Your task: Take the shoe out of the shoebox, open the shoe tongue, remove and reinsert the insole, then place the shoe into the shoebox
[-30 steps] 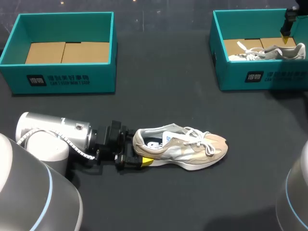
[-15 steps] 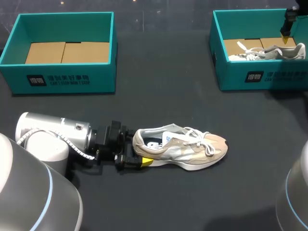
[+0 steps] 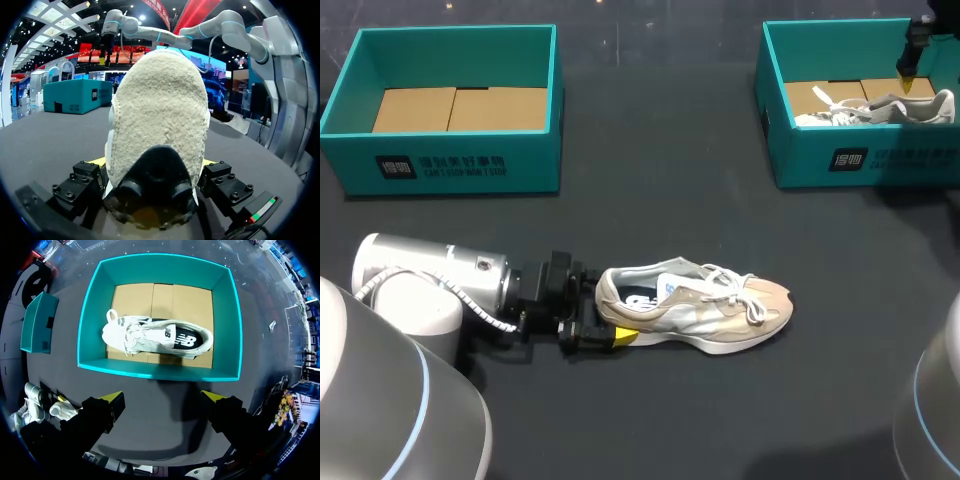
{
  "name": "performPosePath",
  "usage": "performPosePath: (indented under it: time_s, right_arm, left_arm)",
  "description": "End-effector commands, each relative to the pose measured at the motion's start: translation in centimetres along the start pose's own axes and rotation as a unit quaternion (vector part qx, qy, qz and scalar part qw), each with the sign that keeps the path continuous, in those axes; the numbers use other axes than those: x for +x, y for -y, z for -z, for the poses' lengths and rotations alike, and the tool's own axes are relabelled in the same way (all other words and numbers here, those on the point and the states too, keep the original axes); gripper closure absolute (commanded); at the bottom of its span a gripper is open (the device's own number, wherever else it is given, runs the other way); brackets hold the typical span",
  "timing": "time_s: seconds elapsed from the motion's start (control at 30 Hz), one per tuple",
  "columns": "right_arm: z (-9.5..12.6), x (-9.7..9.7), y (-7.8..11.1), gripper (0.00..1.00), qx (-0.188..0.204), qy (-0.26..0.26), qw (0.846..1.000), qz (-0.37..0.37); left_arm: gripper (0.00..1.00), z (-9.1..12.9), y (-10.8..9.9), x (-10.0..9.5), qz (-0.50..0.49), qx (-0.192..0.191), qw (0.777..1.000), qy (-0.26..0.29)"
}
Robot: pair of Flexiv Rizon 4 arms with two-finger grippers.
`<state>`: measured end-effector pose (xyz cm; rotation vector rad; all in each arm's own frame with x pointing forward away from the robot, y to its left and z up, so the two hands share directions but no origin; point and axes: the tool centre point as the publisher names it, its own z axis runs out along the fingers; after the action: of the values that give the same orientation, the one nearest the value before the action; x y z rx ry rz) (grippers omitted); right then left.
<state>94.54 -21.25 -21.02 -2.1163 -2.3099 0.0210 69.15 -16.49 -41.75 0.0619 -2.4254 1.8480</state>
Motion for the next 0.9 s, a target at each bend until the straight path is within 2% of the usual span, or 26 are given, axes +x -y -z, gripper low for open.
performPosePath:
  time_s: [0.03,0.27,0.67,0.8,0.9]
  right_arm:
    - [-0.3,3.1,1.0,0.00,-0.006,0.009,1.000,-0.004]
    - [-0.6,7.9,4.9,0.00,-0.024,0.002,1.000,-0.016]
    - [-2.4,19.0,12.1,0.00,-0.030,0.005,0.999,-0.030]
    - [-2.9,21.9,13.5,0.00,-0.034,-0.012,0.999,-0.034]
    - [-3.0,22.3,13.5,0.00,-0.022,-0.013,0.999,-0.037]
  left_arm:
    - [1.00,0.0,0.0,0.2,0.000,-0.001,1.000,0.001]
    - [1.00,0.0,0.0,0.2,0.000,-0.001,1.000,0.001]
    - [1.00,0.0,0.0,0.2,0.000,-0.001,1.000,0.001]
    - [1.00,0.0,0.0,0.2,0.000,-0.001,1.000,0.001]
    - [1.00,0.0,0.0,0.2,0.000,-0.001,1.000,0.001]
